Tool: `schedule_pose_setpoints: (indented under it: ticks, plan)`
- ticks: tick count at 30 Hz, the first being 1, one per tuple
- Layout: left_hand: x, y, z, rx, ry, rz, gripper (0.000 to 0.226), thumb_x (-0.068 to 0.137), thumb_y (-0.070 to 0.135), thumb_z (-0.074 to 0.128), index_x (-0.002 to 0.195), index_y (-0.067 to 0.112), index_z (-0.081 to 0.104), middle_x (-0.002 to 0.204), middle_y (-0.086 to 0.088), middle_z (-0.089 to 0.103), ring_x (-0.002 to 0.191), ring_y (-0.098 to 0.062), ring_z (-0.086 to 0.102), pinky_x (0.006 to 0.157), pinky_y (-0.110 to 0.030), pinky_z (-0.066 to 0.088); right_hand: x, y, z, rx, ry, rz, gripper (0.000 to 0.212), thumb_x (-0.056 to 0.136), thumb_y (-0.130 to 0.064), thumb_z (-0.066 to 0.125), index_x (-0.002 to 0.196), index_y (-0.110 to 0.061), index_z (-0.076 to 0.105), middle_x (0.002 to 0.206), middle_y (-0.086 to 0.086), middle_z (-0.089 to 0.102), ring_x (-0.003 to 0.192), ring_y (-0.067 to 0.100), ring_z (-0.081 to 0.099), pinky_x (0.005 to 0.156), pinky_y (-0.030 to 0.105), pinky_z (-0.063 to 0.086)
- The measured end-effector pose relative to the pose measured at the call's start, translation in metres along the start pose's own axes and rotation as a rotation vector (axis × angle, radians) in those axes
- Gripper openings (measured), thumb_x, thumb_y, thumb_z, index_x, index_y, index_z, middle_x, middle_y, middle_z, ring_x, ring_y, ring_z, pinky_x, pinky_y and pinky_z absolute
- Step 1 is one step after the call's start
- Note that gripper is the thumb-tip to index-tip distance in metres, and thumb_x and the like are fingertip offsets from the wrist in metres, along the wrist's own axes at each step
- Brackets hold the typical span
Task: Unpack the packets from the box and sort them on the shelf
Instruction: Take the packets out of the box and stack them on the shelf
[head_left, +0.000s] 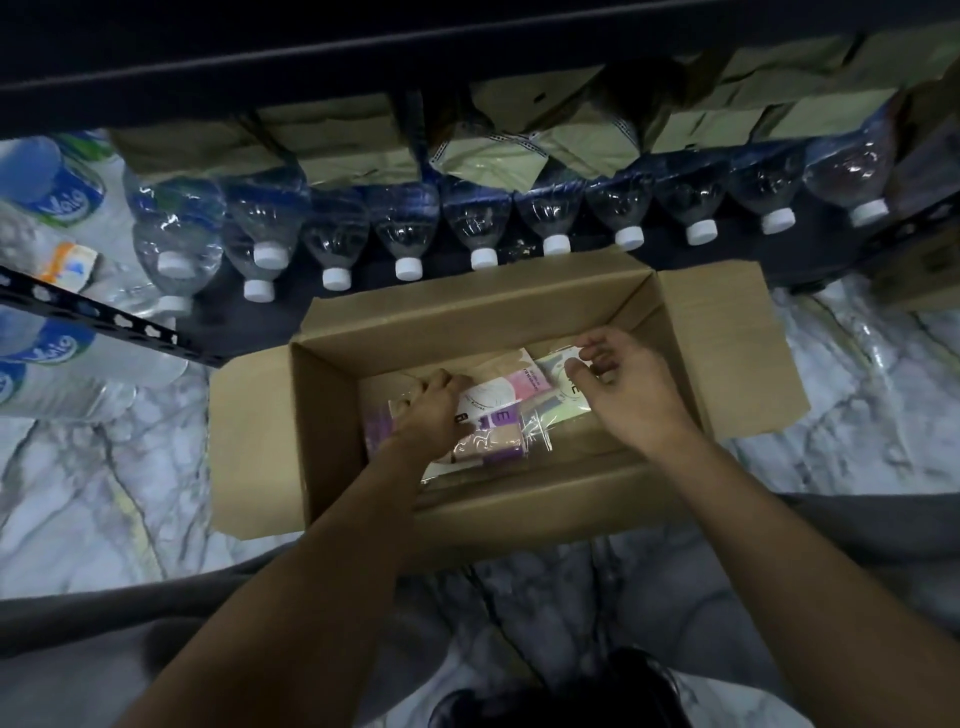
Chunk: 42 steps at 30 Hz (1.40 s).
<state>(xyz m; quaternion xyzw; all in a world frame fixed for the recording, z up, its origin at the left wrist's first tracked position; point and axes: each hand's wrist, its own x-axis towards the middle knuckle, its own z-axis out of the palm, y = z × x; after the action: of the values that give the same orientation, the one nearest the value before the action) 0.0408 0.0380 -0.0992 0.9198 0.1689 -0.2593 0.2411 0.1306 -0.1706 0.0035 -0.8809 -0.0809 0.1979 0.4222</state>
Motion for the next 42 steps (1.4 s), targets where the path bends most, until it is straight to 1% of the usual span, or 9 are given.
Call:
schedule_pose_setpoints:
  ticks: [3,8,13,17,19,21,26,34,42]
  plan:
    - [-0.01,-0.006,-0.007,-0.032,0.052,0.021,0.06,0.084,0.031,0.069,0.138,0.029,0.044,0.139,0.0,0.038,0.127,-0.032,0.037,0.099,-0.048,0.036,-0.001,-0.003,-0.002,0.019,0.008,-0.018,0.016,0.083,-0.022,0.067,0.095,-0.028,0.06,0.091,-0.004,0.064,0.079,0.013,0.06,0.079,0.036,0.053]
    - [-0.029,-0.017,0.0,0.236,-0.092,0.052,0.082,0.073,0.058,0.07,0.138,0.022,0.034,0.14,-0.005,0.032,0.131,-0.03,0.034,0.102,-0.051,0.036,-0.005,-0.004,-0.001,0.007,0.001,-0.031,0.015,0.083,-0.023,0.066,0.097,-0.026,0.061,0.093,-0.004,0.063,0.078,0.012,0.059,0.079,0.035,0.053]
    - [-0.03,-0.006,0.017,0.561,-0.017,0.078,0.082,0.073,0.039,0.074,0.138,0.021,0.027,0.138,-0.006,0.038,0.124,-0.028,0.042,0.09,-0.045,0.041,-0.005,-0.007,-0.004,-0.001,0.014,-0.036,0.016,0.084,-0.026,0.066,0.099,-0.024,0.061,0.094,-0.003,0.063,0.08,0.013,0.06,0.079,0.032,0.052]
    - [-0.024,-0.006,0.017,0.68,0.044,0.125,0.081,0.075,0.052,0.072,0.135,0.019,0.028,0.136,-0.008,0.04,0.117,-0.032,0.046,0.084,-0.045,0.042,-0.004,-0.008,-0.004,0.0,0.01,-0.03,0.014,0.084,-0.028,0.066,0.097,-0.027,0.06,0.094,-0.004,0.063,0.081,0.012,0.059,0.078,0.029,0.05]
    - [-0.023,-0.005,0.016,0.691,0.026,0.143,0.077,0.077,0.036,0.073,0.136,0.018,0.027,0.136,-0.011,0.039,0.116,-0.034,0.045,0.085,-0.047,0.044,-0.003,-0.008,-0.004,0.006,0.001,-0.031,0.014,0.084,-0.028,0.066,0.096,-0.028,0.059,0.094,-0.005,0.063,0.082,0.012,0.059,0.077,0.027,0.05]
    - [-0.024,-0.002,0.014,0.662,0.03,0.122,0.072,0.079,0.022,0.07,0.136,0.018,0.025,0.137,-0.01,0.039,0.117,-0.035,0.043,0.087,-0.047,0.046,-0.003,-0.008,-0.004,0.003,0.004,-0.039,0.013,0.084,-0.027,0.066,0.096,-0.028,0.059,0.093,-0.005,0.063,0.081,0.011,0.058,0.077,0.026,0.049]
    - [-0.024,0.003,-0.012,0.404,0.01,0.087,0.072,0.084,0.024,0.066,0.145,0.018,0.028,0.143,-0.008,0.031,0.129,-0.033,0.036,0.095,-0.05,0.041,0.001,-0.004,-0.007,-0.008,0.039,-0.046,0.014,0.084,-0.023,0.065,0.098,-0.022,0.063,0.094,-0.003,0.063,0.082,0.012,0.058,0.076,0.027,0.05]
    - [-0.043,-0.001,-0.055,-0.011,0.197,0.117,0.03,0.091,0.017,0.06,0.12,0.007,0.055,0.12,-0.013,0.047,0.107,-0.032,0.053,0.091,-0.039,0.044,0.001,-0.012,-0.013,-0.066,0.036,-0.033,0.009,0.085,-0.018,0.063,0.092,-0.023,0.063,0.092,-0.002,0.063,0.083,0.015,0.059,0.077,0.027,0.049]
    - [-0.108,0.006,-0.109,-0.188,0.389,0.165,0.038,0.085,0.006,0.064,0.121,0.01,0.056,0.116,-0.007,0.056,0.105,-0.025,0.057,0.089,-0.036,0.046,0.003,-0.006,0.001,-0.288,-0.295,0.083,0.013,0.081,-0.014,0.068,0.094,-0.014,0.064,0.091,0.003,0.062,0.088,0.021,0.062,0.074,0.024,0.045]
